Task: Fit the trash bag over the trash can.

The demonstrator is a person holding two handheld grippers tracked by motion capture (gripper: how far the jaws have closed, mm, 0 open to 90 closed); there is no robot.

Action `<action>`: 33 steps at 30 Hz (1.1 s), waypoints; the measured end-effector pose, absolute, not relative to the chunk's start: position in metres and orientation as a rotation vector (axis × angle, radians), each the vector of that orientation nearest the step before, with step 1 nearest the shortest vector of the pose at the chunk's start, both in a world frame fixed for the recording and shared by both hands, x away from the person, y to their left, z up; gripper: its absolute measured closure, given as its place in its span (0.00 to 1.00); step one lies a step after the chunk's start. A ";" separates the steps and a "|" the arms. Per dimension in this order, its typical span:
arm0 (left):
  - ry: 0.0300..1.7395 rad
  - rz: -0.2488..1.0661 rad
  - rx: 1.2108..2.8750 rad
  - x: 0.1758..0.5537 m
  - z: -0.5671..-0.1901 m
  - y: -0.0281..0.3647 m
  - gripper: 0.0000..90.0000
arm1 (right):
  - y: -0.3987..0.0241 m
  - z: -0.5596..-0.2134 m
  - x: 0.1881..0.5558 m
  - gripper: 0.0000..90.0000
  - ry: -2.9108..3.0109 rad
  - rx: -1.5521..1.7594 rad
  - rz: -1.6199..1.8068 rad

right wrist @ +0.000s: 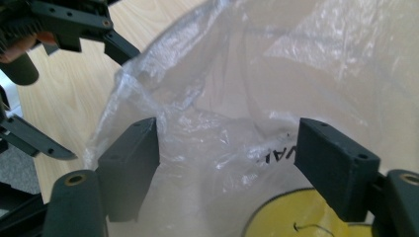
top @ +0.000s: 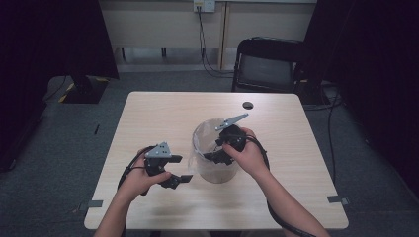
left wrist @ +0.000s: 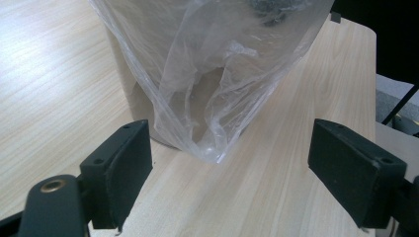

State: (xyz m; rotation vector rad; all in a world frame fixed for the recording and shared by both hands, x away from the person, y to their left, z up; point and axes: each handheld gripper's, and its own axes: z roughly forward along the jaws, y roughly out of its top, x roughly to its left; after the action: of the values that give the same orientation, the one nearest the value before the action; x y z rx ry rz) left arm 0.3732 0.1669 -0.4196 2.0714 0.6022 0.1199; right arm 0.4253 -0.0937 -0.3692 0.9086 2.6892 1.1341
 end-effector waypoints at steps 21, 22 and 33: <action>0.606 0.119 2.058 0.373 -0.419 0.170 0.18 | -0.066 -0.356 0.449 0.24 2.645 0.943 1.062; 0.607 0.118 2.059 0.373 -0.420 0.170 0.18 | -0.064 -0.357 0.450 0.24 2.663 0.931 1.029; 0.604 0.117 2.063 0.373 -0.420 0.170 0.18 | -0.082 -0.351 0.445 0.25 2.629 0.938 1.086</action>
State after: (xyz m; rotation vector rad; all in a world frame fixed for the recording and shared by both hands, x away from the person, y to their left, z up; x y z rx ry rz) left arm 0.3728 0.1696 -0.4200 2.0633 0.6037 0.1166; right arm 0.4453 -0.0824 -0.3506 0.9378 2.6293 1.0862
